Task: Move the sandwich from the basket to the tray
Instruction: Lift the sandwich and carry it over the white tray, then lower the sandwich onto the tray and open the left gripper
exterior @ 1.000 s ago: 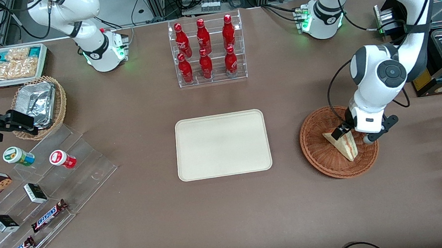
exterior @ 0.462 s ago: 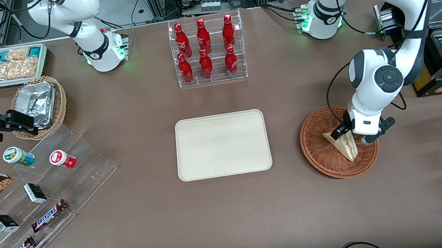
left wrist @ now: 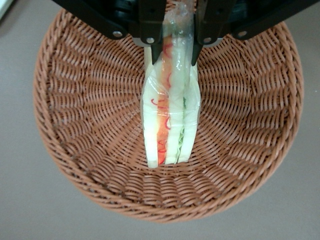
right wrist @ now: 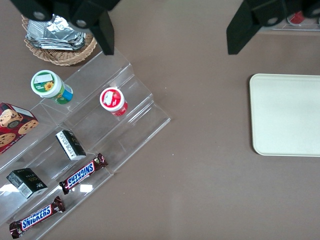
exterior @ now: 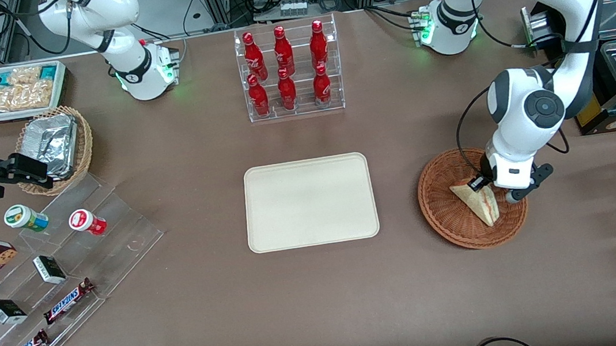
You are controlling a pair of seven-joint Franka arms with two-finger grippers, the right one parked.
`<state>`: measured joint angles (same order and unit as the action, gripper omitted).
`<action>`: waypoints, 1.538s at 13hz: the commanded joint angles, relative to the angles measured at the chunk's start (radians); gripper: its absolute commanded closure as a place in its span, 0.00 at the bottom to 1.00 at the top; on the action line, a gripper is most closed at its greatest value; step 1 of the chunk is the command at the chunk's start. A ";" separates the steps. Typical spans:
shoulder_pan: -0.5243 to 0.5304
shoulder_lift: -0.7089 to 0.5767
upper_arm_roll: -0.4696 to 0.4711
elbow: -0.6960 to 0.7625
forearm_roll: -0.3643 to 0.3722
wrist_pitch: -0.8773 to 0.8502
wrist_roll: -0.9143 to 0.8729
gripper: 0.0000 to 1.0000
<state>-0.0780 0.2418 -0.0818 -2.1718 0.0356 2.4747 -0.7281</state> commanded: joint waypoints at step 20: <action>-0.681 0.468 -0.019 0.822 0.090 -0.451 -0.243 1.00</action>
<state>-0.7291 0.6802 -0.1164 -1.3930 0.1090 2.0175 -0.9656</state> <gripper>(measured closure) 0.868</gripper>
